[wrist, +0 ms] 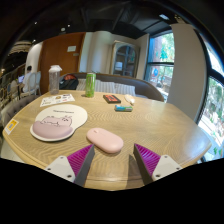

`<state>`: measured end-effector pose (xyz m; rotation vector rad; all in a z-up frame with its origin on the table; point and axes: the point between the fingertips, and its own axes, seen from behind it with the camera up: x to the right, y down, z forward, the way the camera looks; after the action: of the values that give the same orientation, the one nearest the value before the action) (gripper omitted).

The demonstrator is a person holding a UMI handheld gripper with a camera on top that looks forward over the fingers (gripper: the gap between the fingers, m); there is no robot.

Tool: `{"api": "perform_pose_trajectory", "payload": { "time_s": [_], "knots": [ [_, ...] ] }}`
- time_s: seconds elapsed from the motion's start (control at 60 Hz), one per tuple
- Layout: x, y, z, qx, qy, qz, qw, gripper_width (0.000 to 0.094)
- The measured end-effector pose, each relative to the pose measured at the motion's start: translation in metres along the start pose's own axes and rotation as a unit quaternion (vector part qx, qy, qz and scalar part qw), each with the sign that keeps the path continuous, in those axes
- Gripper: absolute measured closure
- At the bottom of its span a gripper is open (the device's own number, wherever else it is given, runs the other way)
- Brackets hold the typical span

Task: Arrange mouse

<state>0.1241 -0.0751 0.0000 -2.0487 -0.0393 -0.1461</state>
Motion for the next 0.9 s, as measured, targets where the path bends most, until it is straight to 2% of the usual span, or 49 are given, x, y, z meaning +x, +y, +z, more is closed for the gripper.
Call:
{"api": "perform_pose_trajectory", "payload": {
  "time_s": [0.1,0.233,0.35,0.417,0.533,0.65,0.733,0.767,0.85,0.9],
  "knots": [
    [0.005,-0.006,0.02,-0.003,-0.011,0.015,1.0,0.0107],
    [0.006,-0.014,0.046,-0.018,-0.038,0.041,0.998,0.0128],
    [0.009,-0.019,0.063,-0.036,-0.04,0.057,0.997,0.0167],
    [0.012,-0.022,0.072,-0.041,-0.034,0.064,0.996,0.0224],
    [0.018,-0.025,0.081,-0.043,-0.017,0.079,0.996,0.0418],
    [0.021,-0.024,0.08,-0.045,0.001,0.09,0.995,0.0474],
    [0.024,-0.025,0.074,-0.062,0.012,0.111,0.992,0.0536],
    [0.025,-0.036,0.068,-0.053,0.018,0.119,0.991,0.0544],
    [0.015,-0.088,0.049,0.003,0.026,0.11,0.994,0.0559],
    [-0.012,-0.112,0.04,0.015,0.015,0.109,0.994,0.0559]
  ]
}}
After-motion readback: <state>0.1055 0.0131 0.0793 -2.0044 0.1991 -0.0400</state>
